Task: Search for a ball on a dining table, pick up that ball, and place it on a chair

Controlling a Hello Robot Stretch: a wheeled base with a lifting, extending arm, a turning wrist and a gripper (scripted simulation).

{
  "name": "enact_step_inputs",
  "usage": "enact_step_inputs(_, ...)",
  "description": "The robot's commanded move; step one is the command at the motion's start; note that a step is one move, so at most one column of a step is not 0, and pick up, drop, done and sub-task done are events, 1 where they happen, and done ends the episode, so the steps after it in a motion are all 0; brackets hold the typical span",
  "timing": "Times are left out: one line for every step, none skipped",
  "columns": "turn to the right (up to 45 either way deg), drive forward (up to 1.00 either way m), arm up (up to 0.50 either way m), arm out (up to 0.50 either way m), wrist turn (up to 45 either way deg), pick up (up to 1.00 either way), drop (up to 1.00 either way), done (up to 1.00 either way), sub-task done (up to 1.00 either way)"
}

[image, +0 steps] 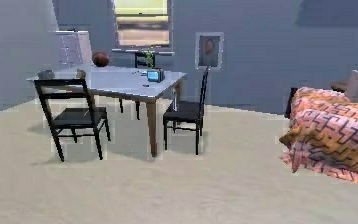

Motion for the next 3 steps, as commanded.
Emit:
enact_step_inputs(0.0, 1.0, 0.0, 0.0, 0.0, 0.0, 0.0, 0.0, 0.0)
enact_step_inputs(9.0, 0.0, 0.0, 0.0, 0.0, 0.0, 0.0, 0.0, 0.0)
enact_step_inputs(0.0, 0.05, 0.0, 0.0, 0.0, 0.0, 0.0, 0.0, 0.0)
